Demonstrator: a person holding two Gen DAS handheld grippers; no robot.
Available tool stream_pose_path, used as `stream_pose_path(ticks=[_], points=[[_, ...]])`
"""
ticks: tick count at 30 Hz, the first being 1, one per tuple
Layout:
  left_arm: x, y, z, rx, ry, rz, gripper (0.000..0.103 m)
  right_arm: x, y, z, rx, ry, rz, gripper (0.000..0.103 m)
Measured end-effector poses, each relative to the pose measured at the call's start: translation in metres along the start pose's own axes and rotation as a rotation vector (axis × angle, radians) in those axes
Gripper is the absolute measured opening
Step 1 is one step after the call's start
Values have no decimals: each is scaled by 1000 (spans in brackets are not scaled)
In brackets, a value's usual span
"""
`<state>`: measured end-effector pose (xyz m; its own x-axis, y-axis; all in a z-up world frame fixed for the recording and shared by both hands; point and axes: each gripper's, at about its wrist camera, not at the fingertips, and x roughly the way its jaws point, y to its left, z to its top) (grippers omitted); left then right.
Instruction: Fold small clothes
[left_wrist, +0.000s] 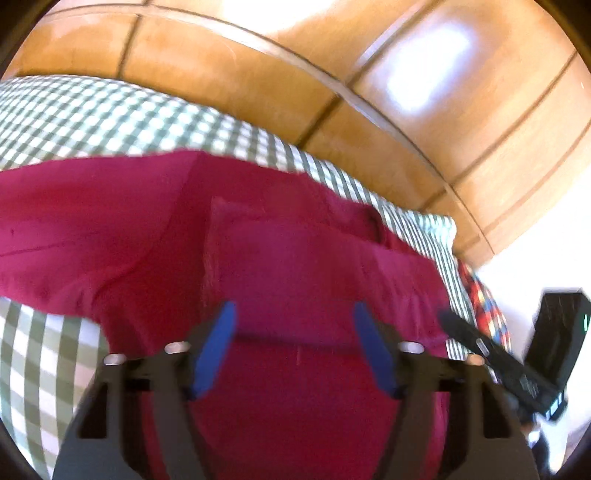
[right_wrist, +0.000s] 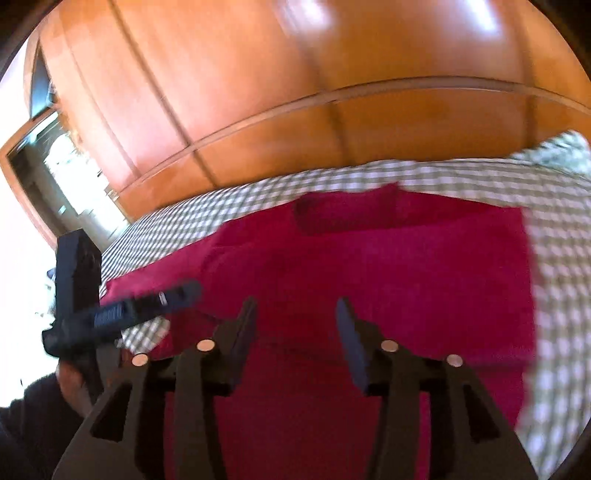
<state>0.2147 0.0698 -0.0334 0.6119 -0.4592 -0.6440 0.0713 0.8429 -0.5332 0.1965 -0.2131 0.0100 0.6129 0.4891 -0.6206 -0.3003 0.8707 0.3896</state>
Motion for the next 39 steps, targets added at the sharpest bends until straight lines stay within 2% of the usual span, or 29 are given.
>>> stream_pose_path(ticks=[2,3,6,7,8,9,11,13,16,19,22,24,28,31,35,36,39], points=[[7,3,6,-3,7,18,67,-22,-27,-10,39,-19,-69,50],[11,6,9,-15,2,39,67,-31,-45,-16,69,-27,-128,52],[24,14,15,-48,-2,120,67,-46,-83,-28,143,-14,-234,52],[26,16,14,-53,4,130,57,-47,-93,-32,161,-8,-263,52],[29,18,13,-56,16,142,38,-45,-103,-36,186,-2,-280,52],[35,19,13,-53,37,176,30,-43,-109,-40,201,-1,-284,52],[41,19,16,-41,43,200,6,-36,-116,-38,220,-3,-295,52],[39,14,24,-24,31,203,5,-35,-121,-32,251,-20,-303,52],[16,0,38,18,-60,189,5,-39,-118,-16,301,-97,-260,52],[17,-7,45,75,-73,235,5,-40,-99,-7,270,-123,-257,53],[29,-10,45,122,-67,292,5,-24,-83,3,202,-103,-285,53],[40,-7,43,140,-63,370,5,-7,-77,5,146,-77,-352,53],[61,14,34,98,-4,424,12,34,-84,-9,76,24,-458,53],[45,22,30,50,-18,355,18,35,-93,-17,99,-4,-439,54],[15,45,19,-48,-34,266,18,35,-91,-19,89,-8,-462,61],[5,50,15,-66,-33,254,18,37,-93,-19,99,-1,-486,72],[-30,68,2,-89,-65,266,18,34,-102,-21,154,0,-456,75]])
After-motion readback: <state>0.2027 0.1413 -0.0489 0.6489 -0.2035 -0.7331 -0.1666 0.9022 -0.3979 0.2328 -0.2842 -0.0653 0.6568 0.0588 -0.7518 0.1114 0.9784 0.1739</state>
